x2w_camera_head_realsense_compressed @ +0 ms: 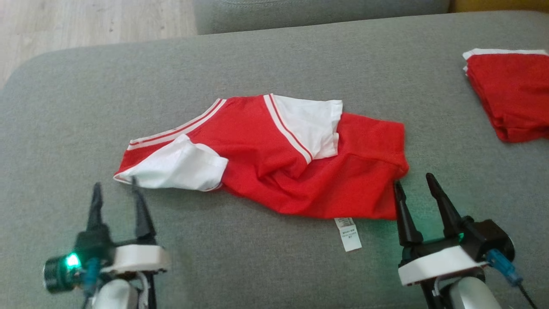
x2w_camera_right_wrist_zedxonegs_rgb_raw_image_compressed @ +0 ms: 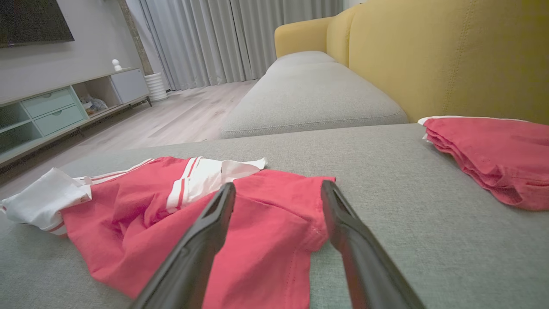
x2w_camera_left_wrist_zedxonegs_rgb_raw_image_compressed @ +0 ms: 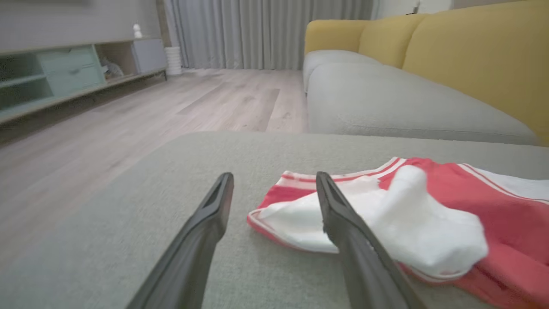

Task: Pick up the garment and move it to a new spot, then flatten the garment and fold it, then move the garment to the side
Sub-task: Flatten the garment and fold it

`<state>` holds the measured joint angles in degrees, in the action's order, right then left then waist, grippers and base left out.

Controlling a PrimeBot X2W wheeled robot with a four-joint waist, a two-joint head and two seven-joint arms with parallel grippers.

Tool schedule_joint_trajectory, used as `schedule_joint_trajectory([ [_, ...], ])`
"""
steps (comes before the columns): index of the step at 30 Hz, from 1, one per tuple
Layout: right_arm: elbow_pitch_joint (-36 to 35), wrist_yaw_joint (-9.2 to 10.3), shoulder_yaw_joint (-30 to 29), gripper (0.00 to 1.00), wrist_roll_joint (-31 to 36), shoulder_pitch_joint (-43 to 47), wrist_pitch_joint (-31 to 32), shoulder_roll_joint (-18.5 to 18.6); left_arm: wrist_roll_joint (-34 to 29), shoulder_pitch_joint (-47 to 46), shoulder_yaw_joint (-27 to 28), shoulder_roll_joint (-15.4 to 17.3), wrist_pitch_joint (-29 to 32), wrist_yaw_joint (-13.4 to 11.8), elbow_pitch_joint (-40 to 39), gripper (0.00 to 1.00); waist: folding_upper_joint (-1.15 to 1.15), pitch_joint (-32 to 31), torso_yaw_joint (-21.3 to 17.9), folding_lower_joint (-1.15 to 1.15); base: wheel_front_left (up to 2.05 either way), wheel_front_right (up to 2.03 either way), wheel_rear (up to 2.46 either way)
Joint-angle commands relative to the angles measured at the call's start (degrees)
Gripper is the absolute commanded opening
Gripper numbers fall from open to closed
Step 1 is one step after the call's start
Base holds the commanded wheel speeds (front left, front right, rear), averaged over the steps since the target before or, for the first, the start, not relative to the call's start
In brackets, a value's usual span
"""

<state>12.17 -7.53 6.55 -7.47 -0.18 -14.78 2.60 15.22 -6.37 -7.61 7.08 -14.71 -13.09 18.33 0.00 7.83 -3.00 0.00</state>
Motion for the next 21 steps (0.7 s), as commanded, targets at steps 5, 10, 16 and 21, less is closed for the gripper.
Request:
schedule_joint_trajectory([
  [5,-1.7,0.04,2.15,1.0,0.61,-1.63,-0.22,0.28,-8.99,-3.68,-3.04,0.97,-0.29,2.78,-3.22,1.0,0.0,1.03,0.05,0.0,0.0,0.0,0.0],
  [10,-1.56,0.04,3.02,1.0,0.82,-2.07,-0.22,0.28,-13.44,-10.34,-5.08,2.46,-0.29,2.78,3.72,1.0,0.0,2.19,-0.83,0.0,0.0,0.0,0.0],
  [16,-1.44,0.04,3.34,1.0,0.87,-2.77,-0.22,0.28,-14.96,-17.36,-5.05,4.76,-0.29,2.7,12.97,1.0,0.0,3.63,-2.47,0.0,0.0,0.0,0.0],
  [21,-1.68,0.04,3.1,1.0,0.98,-3.26,-0.22,0.29,-15.48,-21.58,-6.57,6.27,0.3,5.57,19.87,1.0,0.0,5.08,-3.05,0.0,0.0,0.0,0.0],
])
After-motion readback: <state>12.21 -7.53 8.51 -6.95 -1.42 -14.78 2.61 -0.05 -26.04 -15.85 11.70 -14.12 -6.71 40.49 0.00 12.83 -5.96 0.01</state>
